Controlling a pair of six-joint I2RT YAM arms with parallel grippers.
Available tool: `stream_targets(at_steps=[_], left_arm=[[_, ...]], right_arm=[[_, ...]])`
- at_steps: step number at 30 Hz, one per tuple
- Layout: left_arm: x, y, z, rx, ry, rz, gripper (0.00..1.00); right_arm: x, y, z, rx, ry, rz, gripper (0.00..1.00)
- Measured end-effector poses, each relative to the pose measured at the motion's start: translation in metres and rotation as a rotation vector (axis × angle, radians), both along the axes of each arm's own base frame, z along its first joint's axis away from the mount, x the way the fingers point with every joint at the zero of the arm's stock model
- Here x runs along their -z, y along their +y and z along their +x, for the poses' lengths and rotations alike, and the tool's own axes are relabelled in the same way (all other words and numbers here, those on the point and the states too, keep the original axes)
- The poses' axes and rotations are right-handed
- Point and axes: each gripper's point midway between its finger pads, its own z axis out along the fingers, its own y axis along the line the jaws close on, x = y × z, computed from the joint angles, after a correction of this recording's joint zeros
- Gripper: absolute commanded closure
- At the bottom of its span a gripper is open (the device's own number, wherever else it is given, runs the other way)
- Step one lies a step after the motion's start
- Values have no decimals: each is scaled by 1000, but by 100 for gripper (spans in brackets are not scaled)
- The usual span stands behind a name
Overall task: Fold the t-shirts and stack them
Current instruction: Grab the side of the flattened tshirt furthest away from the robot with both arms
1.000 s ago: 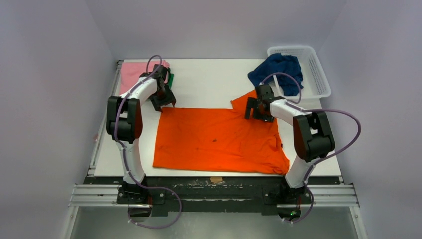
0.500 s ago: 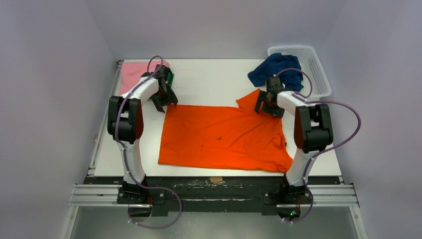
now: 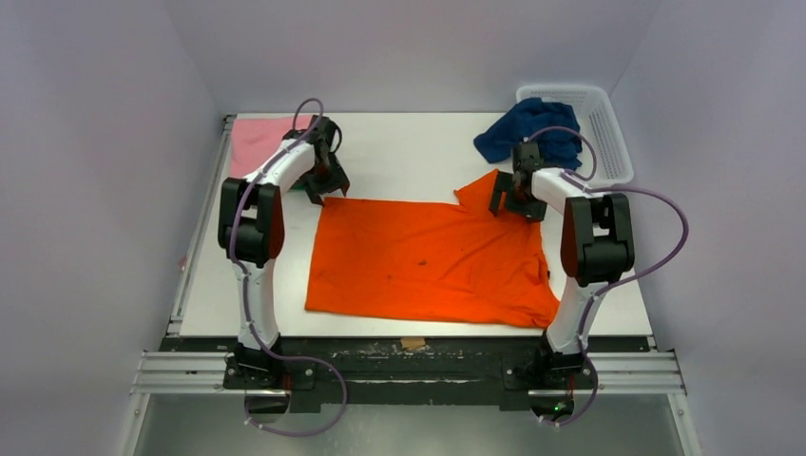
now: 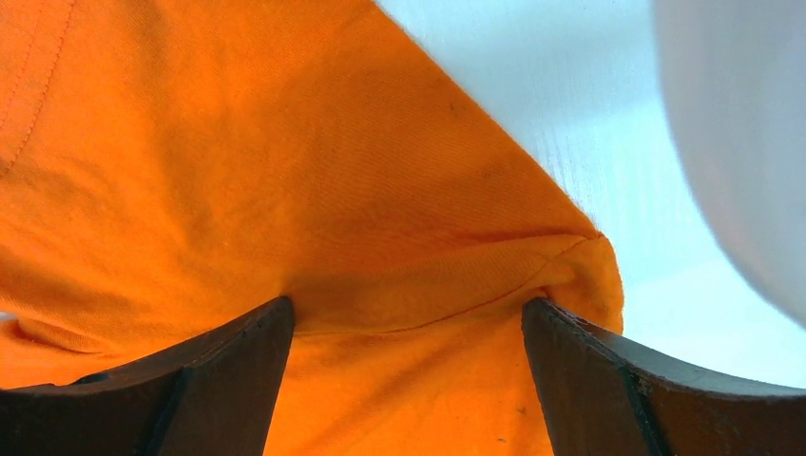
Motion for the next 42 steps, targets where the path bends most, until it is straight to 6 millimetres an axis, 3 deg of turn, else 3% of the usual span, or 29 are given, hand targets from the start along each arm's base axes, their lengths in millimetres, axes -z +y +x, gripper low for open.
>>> stream_targets(at_steps=[15,22,27,36,42], left_arm=[[5,0,1,-25,23,1,42],[8,-3,13,-25,16,-2,46],[18,-6,15,-21,36,-14,56],[20,-6,6,-35,71,-2,98],[20,-8,3,-30,82,4,100]], right_arm=[[-1,-1,13,-92,53,-7,14],[0,-1,14,-107,48,1,13],[0,-1,14,-110,49,-1,13],[-2,-1,14,-124,27,-4,14],[-10,-4,35,-224,-64,-56,14]])
